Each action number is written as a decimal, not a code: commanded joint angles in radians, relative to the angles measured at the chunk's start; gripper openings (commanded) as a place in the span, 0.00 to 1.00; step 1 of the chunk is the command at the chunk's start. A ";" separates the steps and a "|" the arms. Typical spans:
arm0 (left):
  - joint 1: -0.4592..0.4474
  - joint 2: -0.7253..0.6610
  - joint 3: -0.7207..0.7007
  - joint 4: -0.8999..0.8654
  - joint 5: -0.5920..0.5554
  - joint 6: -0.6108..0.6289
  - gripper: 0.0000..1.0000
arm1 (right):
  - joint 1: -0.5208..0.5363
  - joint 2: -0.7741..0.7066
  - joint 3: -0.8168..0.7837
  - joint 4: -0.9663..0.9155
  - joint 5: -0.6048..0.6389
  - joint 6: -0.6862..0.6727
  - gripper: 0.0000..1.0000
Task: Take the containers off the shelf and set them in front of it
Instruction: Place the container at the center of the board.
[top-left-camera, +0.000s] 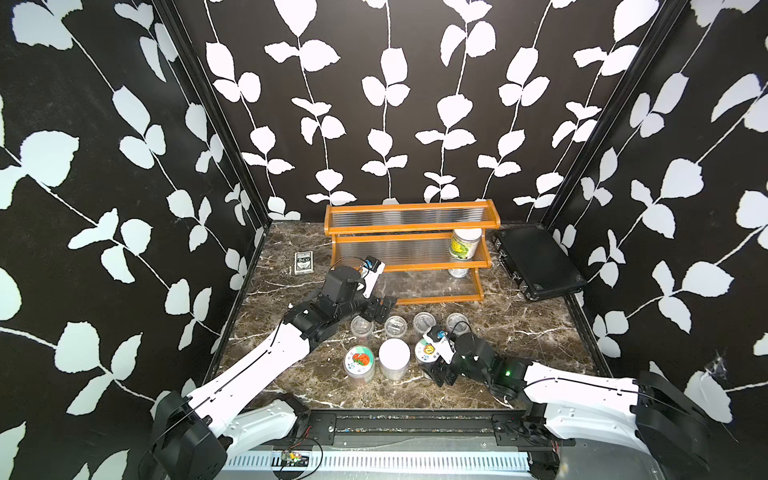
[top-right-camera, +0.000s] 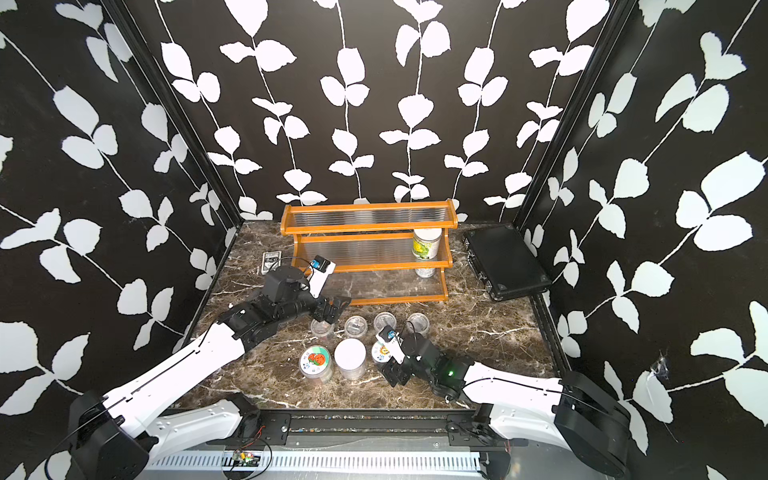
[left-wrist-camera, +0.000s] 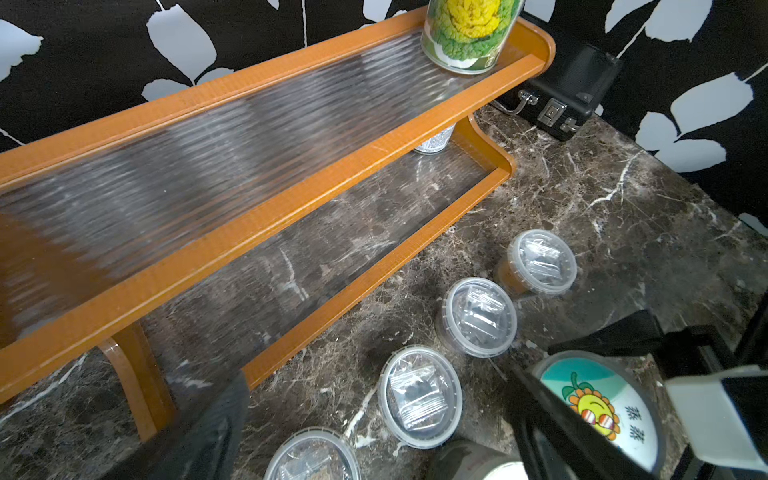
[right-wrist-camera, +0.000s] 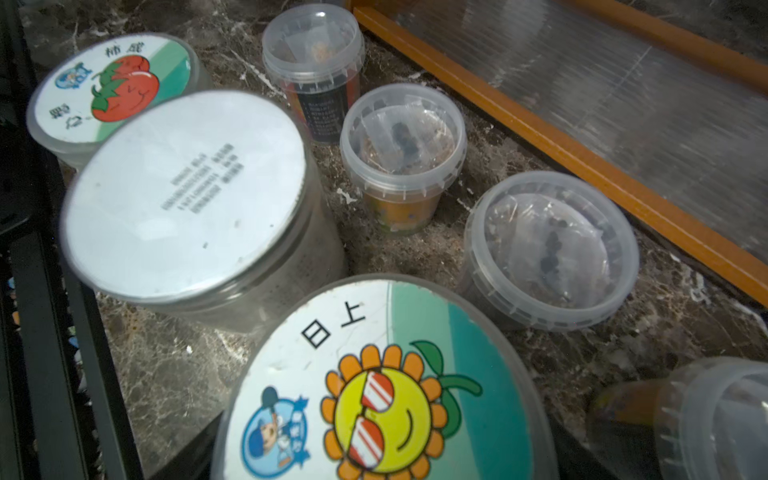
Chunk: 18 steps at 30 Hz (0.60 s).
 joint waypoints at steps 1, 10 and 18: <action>0.009 -0.005 0.002 -0.003 0.018 0.011 0.99 | 0.007 0.020 -0.042 0.095 0.007 0.017 0.87; 0.012 0.002 0.012 0.009 0.028 0.007 0.99 | 0.009 -0.046 -0.051 0.019 -0.032 -0.003 0.99; 0.012 0.023 0.018 0.034 0.035 -0.005 0.99 | 0.007 -0.155 0.020 -0.137 -0.031 -0.052 1.00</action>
